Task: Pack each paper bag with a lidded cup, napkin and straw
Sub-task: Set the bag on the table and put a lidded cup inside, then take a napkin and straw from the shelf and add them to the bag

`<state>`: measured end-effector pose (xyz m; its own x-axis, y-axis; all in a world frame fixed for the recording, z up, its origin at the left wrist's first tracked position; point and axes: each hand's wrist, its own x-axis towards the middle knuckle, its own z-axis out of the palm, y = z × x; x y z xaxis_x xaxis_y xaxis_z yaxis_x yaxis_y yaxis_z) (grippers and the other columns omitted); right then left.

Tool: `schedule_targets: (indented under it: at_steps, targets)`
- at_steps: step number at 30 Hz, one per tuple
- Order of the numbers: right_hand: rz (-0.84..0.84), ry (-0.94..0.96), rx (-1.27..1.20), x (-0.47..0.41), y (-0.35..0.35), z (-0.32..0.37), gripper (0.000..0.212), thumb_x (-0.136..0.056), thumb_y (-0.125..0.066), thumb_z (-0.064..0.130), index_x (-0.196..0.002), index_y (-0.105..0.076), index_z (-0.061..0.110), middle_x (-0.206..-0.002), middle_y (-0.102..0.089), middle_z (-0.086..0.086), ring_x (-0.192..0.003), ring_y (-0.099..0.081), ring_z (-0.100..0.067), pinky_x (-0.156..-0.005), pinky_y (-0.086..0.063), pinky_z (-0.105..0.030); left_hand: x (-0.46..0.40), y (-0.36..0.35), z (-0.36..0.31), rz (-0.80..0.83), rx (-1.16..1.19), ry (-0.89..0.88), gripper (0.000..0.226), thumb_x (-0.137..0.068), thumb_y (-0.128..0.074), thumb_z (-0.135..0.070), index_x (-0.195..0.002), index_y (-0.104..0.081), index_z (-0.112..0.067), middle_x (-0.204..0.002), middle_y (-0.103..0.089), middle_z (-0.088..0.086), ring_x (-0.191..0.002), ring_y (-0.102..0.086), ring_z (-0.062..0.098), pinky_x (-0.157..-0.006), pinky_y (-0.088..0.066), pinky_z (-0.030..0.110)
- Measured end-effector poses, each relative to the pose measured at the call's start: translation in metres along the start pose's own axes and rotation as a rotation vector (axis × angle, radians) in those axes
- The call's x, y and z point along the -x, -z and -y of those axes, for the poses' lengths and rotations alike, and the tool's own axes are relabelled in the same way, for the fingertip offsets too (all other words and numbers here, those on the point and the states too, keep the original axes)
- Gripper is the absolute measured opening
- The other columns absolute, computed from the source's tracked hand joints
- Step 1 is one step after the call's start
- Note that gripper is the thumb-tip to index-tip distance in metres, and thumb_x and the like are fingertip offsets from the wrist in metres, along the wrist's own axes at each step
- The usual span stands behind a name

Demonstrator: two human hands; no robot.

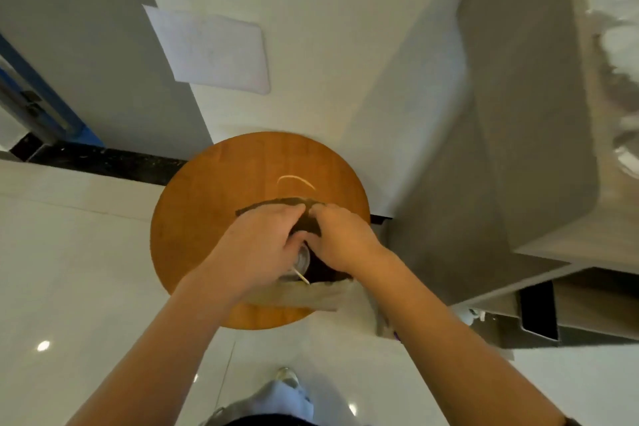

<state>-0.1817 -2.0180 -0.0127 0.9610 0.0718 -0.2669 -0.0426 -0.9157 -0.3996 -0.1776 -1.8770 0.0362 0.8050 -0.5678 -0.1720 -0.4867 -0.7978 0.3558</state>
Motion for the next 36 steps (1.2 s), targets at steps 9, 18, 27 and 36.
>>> schedule_targets:
  at_steps: [9,18,27,36]
  targets:
    - [-0.264,-0.130,-0.048,0.206,0.091,-0.069,0.028,-0.094,-0.045,0.027,-0.119,-0.054,0.017,-0.115,-0.061,-0.006,-0.104,-0.058,-0.027,-0.085,-0.046,-0.036,0.044,0.003,-0.189,-0.190,0.008,-0.308,0.036,-0.098,-0.042,-0.032,-0.132,-0.051,-0.026,-0.129,-0.057,-0.006,-0.117,-0.052,0.013,-0.097,-0.042,0.030]
    - [-0.425,-0.486,-0.024,0.352,0.134,-0.178,0.041,-0.092,-0.053,0.040,-0.128,-0.048,0.022,-0.111,-0.061,0.003,-0.091,-0.058,-0.011,-0.075,-0.047,-0.025,0.042,-0.044,-0.340,-0.096,-0.062,-0.464,0.035,-0.099,-0.042,-0.032,-0.132,-0.051,-0.023,-0.130,-0.056,-0.002,-0.117,-0.052,0.016,-0.096,-0.044,0.035]
    - [-0.613,-0.535,-0.084,0.401,0.178,-0.273,0.031,-0.093,-0.052,0.037,-0.118,-0.056,0.019,-0.107,-0.063,0.001,-0.093,-0.058,-0.014,-0.081,-0.050,-0.028,-0.011,-0.056,-0.443,-0.076,-0.036,-0.534,0.028,-0.098,-0.042,-0.029,-0.118,-0.060,-0.019,-0.116,-0.062,-0.001,-0.104,-0.057,0.015,-0.089,-0.048,0.035]
    - [-0.699,-0.621,-0.066,0.367,0.273,-0.392,0.036,-0.094,-0.049,0.035,-0.127,-0.052,0.021,-0.114,-0.061,0.003,-0.099,-0.058,-0.013,-0.082,-0.049,-0.029,-0.144,-0.037,-0.562,-0.109,0.001,-0.680,0.029,-0.099,-0.042,-0.030,-0.122,-0.057,-0.021,-0.119,-0.059,-0.003,-0.106,-0.054,0.012,-0.086,-0.043,0.027]
